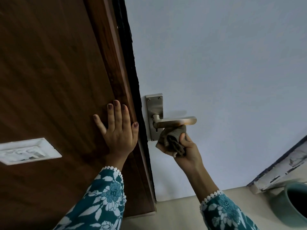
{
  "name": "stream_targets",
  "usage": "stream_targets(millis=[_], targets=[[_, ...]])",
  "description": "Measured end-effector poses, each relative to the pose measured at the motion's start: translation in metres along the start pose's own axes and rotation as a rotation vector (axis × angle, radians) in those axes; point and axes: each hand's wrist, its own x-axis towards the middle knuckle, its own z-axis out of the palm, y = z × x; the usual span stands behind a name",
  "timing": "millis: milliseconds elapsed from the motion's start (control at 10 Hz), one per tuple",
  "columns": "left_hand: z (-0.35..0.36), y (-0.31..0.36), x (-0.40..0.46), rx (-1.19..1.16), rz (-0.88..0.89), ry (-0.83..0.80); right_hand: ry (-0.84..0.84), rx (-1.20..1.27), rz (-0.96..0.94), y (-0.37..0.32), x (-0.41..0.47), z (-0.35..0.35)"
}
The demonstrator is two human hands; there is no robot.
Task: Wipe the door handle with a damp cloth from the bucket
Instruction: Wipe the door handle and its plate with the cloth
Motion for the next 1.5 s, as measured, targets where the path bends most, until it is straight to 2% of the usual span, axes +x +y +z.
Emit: stream_targets(millis=[200,400,600,900,1200,1300,1400,1500], targets=[[-0.001,0.001,-0.001,-0.003,0.005,-0.009,-0.061,-0.103,0.1,0.029,0.002,0.025],[0.0,0.001,-0.002,0.005,0.004,-0.006,-0.025,0.074,0.106,0.025,0.003,0.015],[0.0,-0.002,-0.001,0.033,0.015,-0.006,-0.012,0.155,0.22,0.051,0.003,0.042],[0.0,-0.001,0.0,-0.001,-0.002,-0.007,0.004,0.353,0.268,0.043,0.005,0.04],[-0.002,-0.003,0.0,-0.007,-0.003,-0.02,-0.028,0.358,0.24,0.037,0.002,0.022],[-0.002,-0.002,-0.001,-0.006,-0.003,-0.021,-0.033,0.117,0.205,0.022,-0.019,0.017],[-0.002,-0.002,-0.001,-0.003,-0.004,-0.022,0.056,-0.377,0.035,-0.002,-0.042,0.024],[-0.003,-0.002,-0.001,0.0,-0.007,-0.023,0.182,-1.007,-0.495,-0.021,-0.054,0.049]])
